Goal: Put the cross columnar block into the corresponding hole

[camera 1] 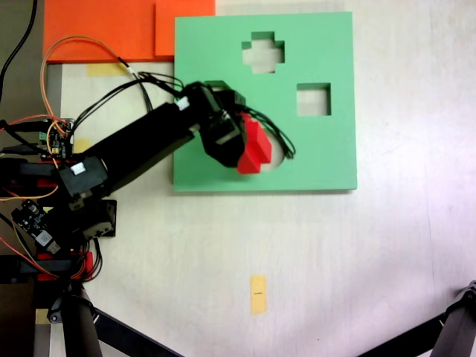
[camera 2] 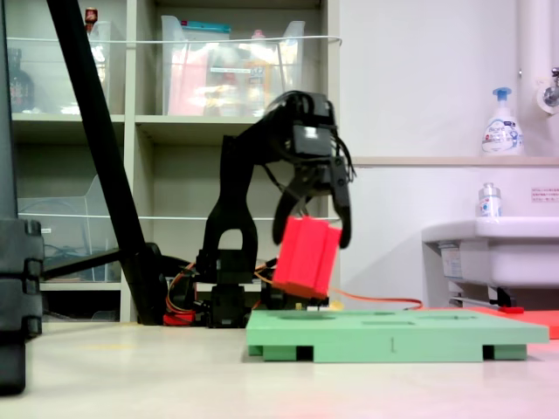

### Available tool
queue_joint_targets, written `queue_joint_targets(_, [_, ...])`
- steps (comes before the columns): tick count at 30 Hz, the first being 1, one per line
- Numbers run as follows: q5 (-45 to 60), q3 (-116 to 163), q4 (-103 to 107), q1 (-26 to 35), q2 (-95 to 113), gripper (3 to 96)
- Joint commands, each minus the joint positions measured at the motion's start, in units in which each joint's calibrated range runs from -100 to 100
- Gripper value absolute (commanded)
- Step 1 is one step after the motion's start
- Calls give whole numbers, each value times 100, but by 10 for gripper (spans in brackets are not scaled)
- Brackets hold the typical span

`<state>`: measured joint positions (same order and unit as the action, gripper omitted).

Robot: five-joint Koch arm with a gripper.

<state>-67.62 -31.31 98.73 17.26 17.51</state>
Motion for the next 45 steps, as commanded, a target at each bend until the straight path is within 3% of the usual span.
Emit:
queue_joint_targets(1, [-464,-1685,127,396,-1067,387])
queue_joint_targets(12, [-708,-2911,127,845,-2757,387])
queue_joint_targets(45, [-708,-3659,-2405,1021,-4000,387])
